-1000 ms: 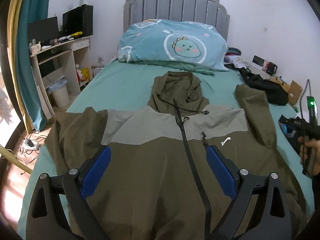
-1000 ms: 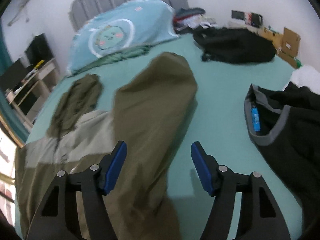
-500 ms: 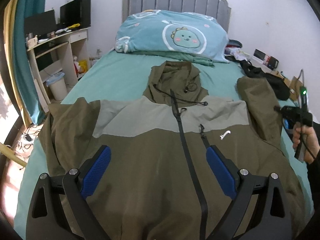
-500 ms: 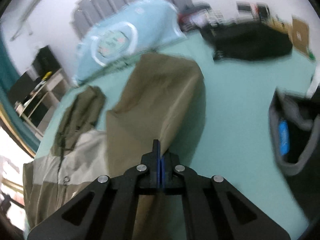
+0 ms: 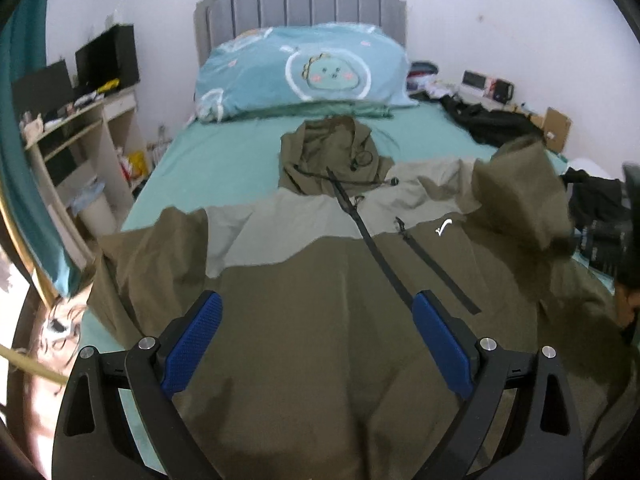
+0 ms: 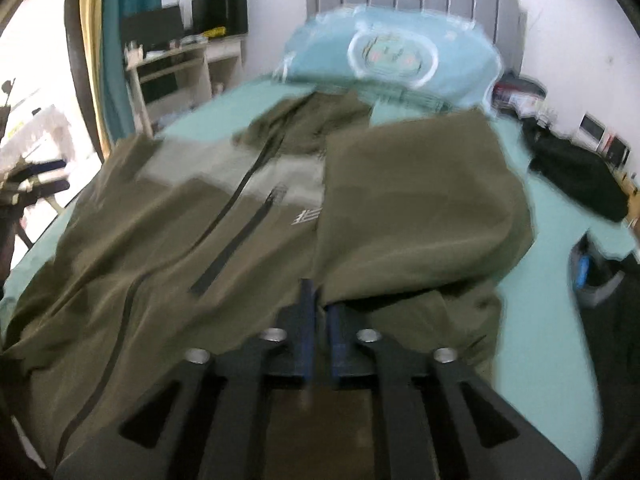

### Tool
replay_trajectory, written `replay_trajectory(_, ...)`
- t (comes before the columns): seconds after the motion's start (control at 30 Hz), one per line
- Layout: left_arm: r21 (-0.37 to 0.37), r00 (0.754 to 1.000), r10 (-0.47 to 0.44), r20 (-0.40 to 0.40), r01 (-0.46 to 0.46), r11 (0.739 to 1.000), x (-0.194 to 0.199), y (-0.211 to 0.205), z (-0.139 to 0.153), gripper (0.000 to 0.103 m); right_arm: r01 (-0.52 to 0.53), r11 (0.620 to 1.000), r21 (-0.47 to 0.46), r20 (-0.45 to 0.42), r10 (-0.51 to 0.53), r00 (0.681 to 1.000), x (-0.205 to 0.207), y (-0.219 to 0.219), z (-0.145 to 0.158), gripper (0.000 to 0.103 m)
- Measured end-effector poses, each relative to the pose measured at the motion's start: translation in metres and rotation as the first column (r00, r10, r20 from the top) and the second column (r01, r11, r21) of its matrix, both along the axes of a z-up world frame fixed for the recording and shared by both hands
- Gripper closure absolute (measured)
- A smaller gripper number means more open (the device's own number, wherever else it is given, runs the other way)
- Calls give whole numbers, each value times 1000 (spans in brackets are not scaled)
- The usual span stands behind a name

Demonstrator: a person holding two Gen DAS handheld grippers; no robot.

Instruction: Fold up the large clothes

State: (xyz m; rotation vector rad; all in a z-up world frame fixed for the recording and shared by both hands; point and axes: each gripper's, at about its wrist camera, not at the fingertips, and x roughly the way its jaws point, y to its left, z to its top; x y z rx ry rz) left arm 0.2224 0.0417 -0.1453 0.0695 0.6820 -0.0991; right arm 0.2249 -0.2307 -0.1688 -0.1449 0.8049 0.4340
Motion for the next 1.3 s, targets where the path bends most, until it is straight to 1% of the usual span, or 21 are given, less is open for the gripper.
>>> replay_trajectory(0.03,-16,1000,15,20,-15,1000,-1,8,-4,5,0,1000,13,-47,0,999,-3,5,-6,45)
replay_trajectory(0.07,-39,999,27,24,-26,999,-1,16,-5,5,14,1000,17,-62,-13,998,-5,6,-7,23)
replay_trajectory(0.13,-92,999,34,5,-34,995,0,30,-8,5,41,999,31,-42,-39,998,-10,2,1,22)
replay_trajectory(0.17,-92,1000,25,10,-24,995,0,33,-7,5,52,998,31,-31,-51,998,-13,0,6,22)
replay_trajectory(0.27,-19,998,27,48,-26,999,-1,42,-4,5,156,987,28,26,-157,987,0,-24,27,22)
replay_trajectory(0.33,-45,998,50,37,-48,998,4,55,-3,5,265,963,43,65,-268,961,22,-52,41,22)
replay_trajectory(0.4,-129,997,73,5,-71,989,9,70,-4,5,382,917,113,72,-391,918,50,-85,49,22)
replay_trajectory(0.43,-165,997,81,-7,-81,983,11,77,-5,5,420,896,145,60,-432,900,61,-99,51,22)
replay_trajectory(0.47,-179,996,88,-10,-89,980,12,82,-6,5,472,860,192,30,-486,873,78,-119,49,22)
replay_trajectory(0.57,-129,993,117,-1,-116,985,17,87,-11,5,583,763,277,-113,-577,809,126,-160,26,22)
replay_trajectory(0.63,-125,992,126,-10,-126,984,21,90,-16,5,621,728,290,-189,-593,783,148,-174,8,22)
replay_trajectory(0.73,-132,989,147,-32,-150,980,27,99,-22,5,640,719,272,-254,-587,768,173,-180,-22,22)
replay_trajectory(0.83,-139,983,173,-56,-180,974,33,110,-27,5,622,721,307,-339,-528,779,189,-168,-50,22)
replay_trajectory(0.87,-135,982,182,-57,-188,973,34,113,-27,5,611,720,329,-363,-501,786,190,-164,-54,25)
replay_trajectory(0.9,-128,980,192,-55,-198,972,35,115,-27,5,590,719,367,-384,-461,800,193,-160,-59,36)
replay_trajectory(0.93,-121,978,201,-51,-206,971,35,118,-26,5,568,731,379,-383,-435,815,192,-153,-59,89)
replay_trajectory(0.97,-120,978,205,-48,-210,970,36,120,-25,5,555,751,358,-372,-430,823,192,-146,-56,102)
replay_trajectory(1.03,-116,975,216,-44,-220,969,35,123,-22,5,501,778,379,-286,-417,863,185,-131,-37,102)
replay_trajectory(1.07,-117,975,218,-41,-221,968,34,126,-21,5,478,800,362,-229,-420,878,180,-122,-21,102)
replay_trajectory(1.23,-140,971,236,-20,-237,961,30,136,-11,5,399,832,385,-51,-413,910,156,-94,63,102)
replay_trajectory(1.3,-164,970,242,-17,-241,956,29,140,-8,5,412,836,362,-54,-423,905,155,-86,79,102)
